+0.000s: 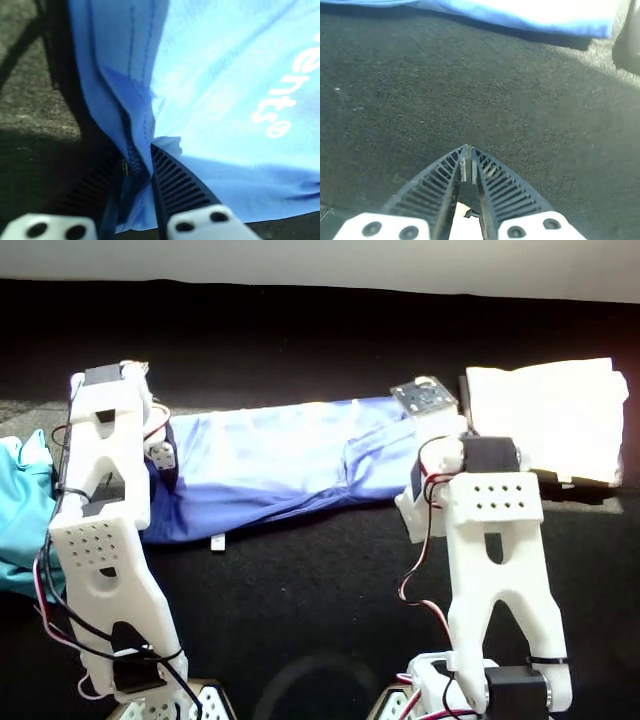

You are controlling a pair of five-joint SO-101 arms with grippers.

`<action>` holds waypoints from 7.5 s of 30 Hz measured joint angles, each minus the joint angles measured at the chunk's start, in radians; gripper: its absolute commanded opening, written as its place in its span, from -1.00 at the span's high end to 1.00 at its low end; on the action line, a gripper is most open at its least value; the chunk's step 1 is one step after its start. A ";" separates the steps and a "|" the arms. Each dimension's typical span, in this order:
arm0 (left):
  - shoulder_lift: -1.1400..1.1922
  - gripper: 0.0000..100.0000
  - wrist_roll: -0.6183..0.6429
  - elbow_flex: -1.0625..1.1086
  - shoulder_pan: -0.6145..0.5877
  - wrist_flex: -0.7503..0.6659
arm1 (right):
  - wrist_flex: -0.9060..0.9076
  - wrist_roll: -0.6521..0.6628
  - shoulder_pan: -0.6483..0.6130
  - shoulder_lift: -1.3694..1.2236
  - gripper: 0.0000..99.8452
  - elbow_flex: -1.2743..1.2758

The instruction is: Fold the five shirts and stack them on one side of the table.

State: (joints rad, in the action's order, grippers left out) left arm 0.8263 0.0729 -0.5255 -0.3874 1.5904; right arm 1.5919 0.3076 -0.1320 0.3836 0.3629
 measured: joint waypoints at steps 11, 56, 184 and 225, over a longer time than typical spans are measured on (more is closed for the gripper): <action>0.008 0.98 -0.086 -0.245 -0.193 0.163 | -0.422 0.003 0.249 0.250 0.99 0.565; -0.226 0.98 -0.163 -0.288 0.882 -0.241 | -0.907 0.003 0.281 0.505 0.99 1.154; -0.990 0.98 -0.152 0.647 0.318 -0.109 | -0.442 -0.262 0.034 0.130 0.53 0.103; -1.284 0.98 -0.293 1.699 0.075 -0.891 | -0.149 -0.370 -0.137 -1.505 0.99 -1.468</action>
State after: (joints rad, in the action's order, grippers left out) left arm -0.4580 -0.2202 1.1730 -0.3122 0.6989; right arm 1.4431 -0.0621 -0.2685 -1.1216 -1.1055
